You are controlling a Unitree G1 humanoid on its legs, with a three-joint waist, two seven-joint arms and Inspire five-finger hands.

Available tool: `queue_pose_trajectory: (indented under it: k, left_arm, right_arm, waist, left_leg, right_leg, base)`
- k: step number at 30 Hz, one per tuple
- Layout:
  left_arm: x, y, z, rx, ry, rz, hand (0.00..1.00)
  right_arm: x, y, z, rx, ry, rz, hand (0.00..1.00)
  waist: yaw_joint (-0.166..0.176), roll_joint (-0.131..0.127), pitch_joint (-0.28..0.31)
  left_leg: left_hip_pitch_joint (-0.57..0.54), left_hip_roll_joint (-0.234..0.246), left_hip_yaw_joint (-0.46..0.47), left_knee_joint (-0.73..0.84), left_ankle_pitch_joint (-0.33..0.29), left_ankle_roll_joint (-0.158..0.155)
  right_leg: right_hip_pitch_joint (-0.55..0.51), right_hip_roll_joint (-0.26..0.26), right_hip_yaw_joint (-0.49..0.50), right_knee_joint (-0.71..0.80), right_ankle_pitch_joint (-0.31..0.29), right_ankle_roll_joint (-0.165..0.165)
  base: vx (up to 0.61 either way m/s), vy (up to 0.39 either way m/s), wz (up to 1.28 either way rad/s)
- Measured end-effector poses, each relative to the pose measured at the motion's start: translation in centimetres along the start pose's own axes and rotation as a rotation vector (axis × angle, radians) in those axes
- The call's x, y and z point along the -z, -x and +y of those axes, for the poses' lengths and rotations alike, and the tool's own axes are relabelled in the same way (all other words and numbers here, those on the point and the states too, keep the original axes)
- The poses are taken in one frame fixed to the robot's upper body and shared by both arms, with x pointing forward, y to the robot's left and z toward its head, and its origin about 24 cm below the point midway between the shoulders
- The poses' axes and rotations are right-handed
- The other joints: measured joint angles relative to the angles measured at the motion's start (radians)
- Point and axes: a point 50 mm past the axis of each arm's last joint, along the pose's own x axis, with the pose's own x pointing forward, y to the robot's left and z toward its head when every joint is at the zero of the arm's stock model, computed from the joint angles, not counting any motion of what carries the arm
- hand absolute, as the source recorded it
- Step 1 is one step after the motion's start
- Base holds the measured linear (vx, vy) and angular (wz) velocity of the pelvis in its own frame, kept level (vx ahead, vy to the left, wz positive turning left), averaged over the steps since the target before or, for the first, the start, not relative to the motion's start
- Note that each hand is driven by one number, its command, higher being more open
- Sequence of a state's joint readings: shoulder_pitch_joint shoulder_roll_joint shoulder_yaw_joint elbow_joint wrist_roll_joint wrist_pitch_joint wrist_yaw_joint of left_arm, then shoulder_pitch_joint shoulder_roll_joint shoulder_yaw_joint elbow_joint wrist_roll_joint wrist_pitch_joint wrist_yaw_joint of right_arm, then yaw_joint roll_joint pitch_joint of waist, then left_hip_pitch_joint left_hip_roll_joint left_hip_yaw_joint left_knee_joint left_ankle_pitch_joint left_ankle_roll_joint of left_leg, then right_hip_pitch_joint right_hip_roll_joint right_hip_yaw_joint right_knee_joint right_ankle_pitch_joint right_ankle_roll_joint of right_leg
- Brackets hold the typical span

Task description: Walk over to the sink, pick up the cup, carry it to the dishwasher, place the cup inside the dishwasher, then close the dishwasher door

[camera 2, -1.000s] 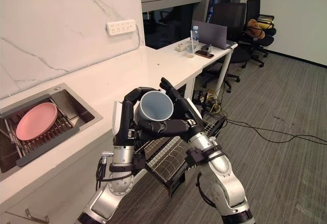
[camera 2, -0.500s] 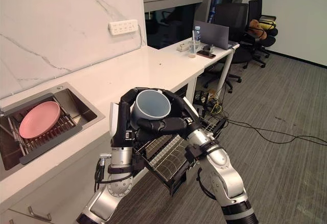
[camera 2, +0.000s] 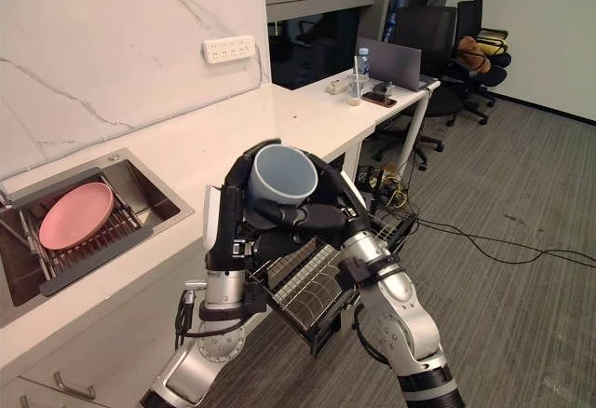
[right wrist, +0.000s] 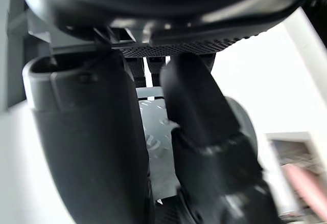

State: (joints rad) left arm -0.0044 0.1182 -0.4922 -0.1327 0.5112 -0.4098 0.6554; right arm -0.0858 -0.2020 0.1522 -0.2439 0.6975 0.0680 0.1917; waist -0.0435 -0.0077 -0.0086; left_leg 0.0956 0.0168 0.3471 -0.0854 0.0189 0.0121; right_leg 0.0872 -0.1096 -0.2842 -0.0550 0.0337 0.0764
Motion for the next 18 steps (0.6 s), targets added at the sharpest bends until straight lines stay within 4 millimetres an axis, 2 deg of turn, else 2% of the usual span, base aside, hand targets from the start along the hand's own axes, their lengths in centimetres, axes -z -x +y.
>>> queue_pose_trajectory:
  k: [4, 12, 18]
  left_arm:
    - [-1.1, -0.1, -0.3, 0.023, 0.05, -0.063, 1.0]
    - [-1.0, 0.7, -0.1, 0.06, 0.042, -0.06, 1.0]
    - [-0.4, 0.6, 0.5, 0.106, 0.096, -0.009, 1.0]
  right_arm:
    - [-0.1, 0.0, 0.1, 0.005, -0.118, -0.062, 0.0]
    - [1.6, 0.8, -1.2, 0.104, -0.246, -0.057, 0.0]
    - [1.5, 1.9, -2.8, 0.197, -0.267, -0.102, 0.0]
  waist:
    - [0.0, 0.0, 0.0]
    - [0.002, -0.002, 0.001]
    - [0.001, -0.003, 0.002]
  left_leg:
    - [0.0, 0.0, -0.001, 0.0, 0.0, 0.0]
    - [-0.001, -0.001, -0.008, -0.001, 0.002, 0.001]
    - [-0.002, -0.001, -0.008, -0.001, 0.002, 0.001]
  right_leg:
    - [0.0, 0.0, -0.001, 0.0, 0.0, 0.0]
    - [0.001, 0.0, -0.009, -0.002, 0.0, 0.0]
    - [0.001, 0.0, -0.009, -0.004, 0.0, 0.0]
  base:
    - [0.0, 0.0, 0.0]
    - [0.0, 0.0, 0.01]
    - [0.0, 0.0, 0.0]
